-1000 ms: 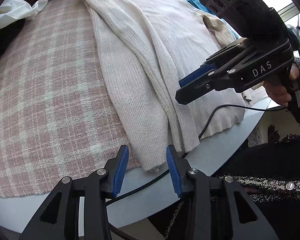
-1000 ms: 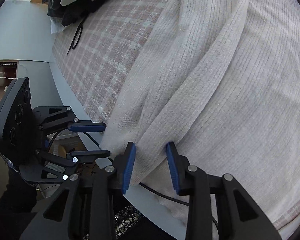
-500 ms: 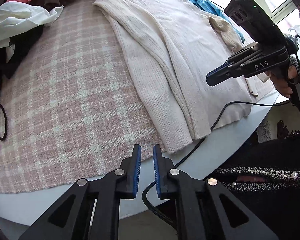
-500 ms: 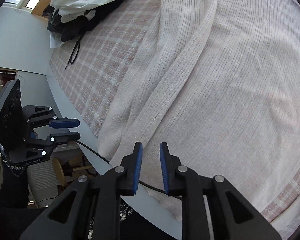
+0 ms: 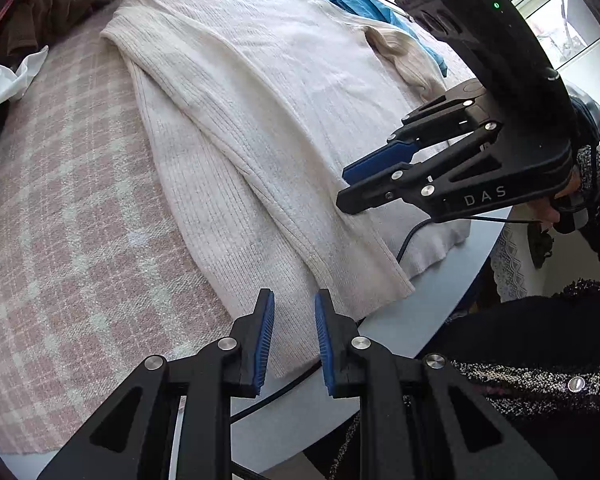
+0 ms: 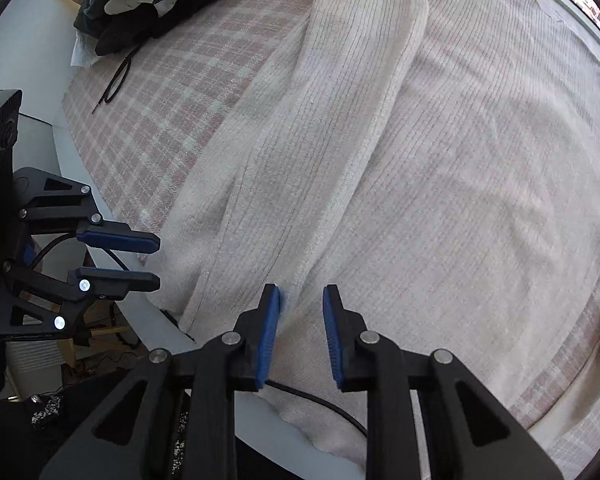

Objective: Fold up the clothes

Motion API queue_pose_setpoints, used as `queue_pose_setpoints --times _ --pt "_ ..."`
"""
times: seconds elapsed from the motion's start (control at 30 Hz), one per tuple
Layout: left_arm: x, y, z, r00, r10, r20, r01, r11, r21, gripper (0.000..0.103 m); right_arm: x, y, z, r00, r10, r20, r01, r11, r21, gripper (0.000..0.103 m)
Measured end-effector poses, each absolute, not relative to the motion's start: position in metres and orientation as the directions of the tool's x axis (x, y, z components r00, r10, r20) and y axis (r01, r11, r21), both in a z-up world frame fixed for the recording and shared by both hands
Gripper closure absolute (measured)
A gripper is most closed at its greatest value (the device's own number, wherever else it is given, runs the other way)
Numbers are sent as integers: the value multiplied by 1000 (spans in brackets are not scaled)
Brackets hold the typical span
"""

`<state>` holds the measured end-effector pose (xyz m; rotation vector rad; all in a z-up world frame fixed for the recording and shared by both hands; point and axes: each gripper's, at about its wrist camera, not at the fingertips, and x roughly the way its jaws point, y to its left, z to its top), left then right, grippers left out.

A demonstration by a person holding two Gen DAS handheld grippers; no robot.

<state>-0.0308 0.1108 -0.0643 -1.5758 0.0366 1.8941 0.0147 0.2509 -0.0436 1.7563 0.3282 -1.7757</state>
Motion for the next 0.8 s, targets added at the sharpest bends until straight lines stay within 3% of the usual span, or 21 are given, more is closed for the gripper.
queue_pose_setpoints --times 0.13,0.23,0.33,0.37,0.43,0.47,0.67,0.8 --pt "-40 124 -64 -39 490 -871 -501 -764 -407 84 14 252 -38 48 -267 -962 541 -803 250 78" --pt "-45 140 -76 -23 455 -890 -518 -767 -379 77 15 253 -47 45 -236 -971 520 -824 224 69" --pt "-48 140 -87 -26 436 -900 -517 -776 -361 77 15 254 -62 110 -286 -952 487 -820 302 67" --pt "-49 139 -90 -26 439 -898 -513 -777 -364 78 15 254 -66 126 -304 -944 478 -815 327 68" --pt "-51 136 -88 -24 465 -885 -501 -772 -392 94 16 253 -66 142 -345 -928 475 -799 370 84" --pt "-51 134 -86 -24 476 -879 -503 -765 -401 95 16 253 -65 151 -368 -917 468 -791 394 96" --pt "-48 105 -48 -84 505 -859 -500 -767 -402 97 10 253 -51 194 -514 -836 362 -754 548 96" --pt "-38 84 -30 -126 494 -860 -478 -790 -384 96 13 243 -69 197 -395 -897 385 -811 441 91"
